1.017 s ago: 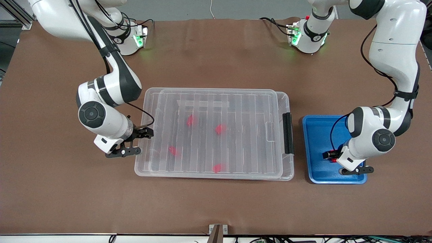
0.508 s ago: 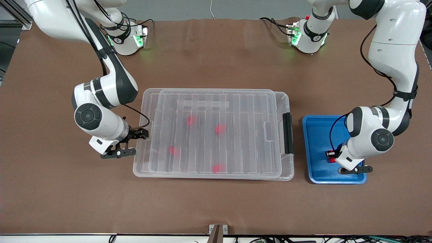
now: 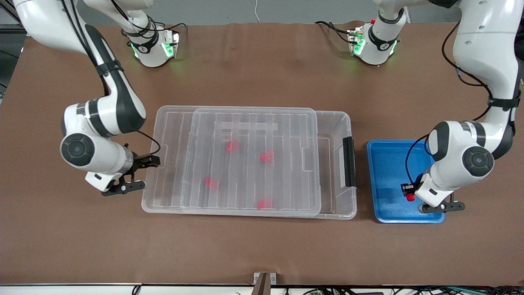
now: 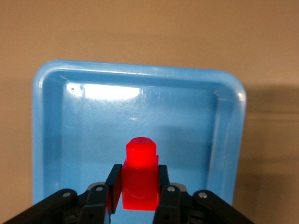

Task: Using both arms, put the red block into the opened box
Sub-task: 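Slide the lid open with the right gripper while the left gripper grasps the block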

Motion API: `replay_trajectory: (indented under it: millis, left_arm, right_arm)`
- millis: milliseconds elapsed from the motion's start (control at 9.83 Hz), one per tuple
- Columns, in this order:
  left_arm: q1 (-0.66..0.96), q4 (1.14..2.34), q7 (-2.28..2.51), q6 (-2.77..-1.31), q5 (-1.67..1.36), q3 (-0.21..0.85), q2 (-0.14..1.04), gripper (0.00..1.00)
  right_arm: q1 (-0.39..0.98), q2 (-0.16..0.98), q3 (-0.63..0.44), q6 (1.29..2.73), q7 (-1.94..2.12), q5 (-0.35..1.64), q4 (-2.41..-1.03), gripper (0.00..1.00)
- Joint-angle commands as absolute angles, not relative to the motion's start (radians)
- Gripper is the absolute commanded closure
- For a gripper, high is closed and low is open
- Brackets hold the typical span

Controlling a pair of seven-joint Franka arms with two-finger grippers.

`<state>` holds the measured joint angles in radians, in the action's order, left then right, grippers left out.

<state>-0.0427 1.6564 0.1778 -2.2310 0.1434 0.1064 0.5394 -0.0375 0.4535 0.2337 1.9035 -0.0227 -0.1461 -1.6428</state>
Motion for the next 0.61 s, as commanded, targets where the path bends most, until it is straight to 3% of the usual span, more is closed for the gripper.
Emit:
replay_trajectory:
  millis: [0, 305, 508]
  left_arm:
    - [-0.025, 1.671, 0.247, -2.148, 0.147, 0.156, 0.464, 0.99]
    - [-0.018, 1.669, 0.484, -2.117, 0.152, 0.315, 0.443, 0.99]
    - [0.038, 1.655, 0.586, -2.118, 0.156, 0.347, 0.452, 1.0]
  right_arm:
    - [-0.08, 0.423, 0.239, 1.885, 0.049, -0.175, -1.664, 0.0]
    - [-0.139, 0.413, 0.239, 1.873, 0.171, -0.175, -1.66, 0.0]
    - [-0.173, 0.413, 0.239, 1.867, 0.236, -0.175, -1.657, 0.0]
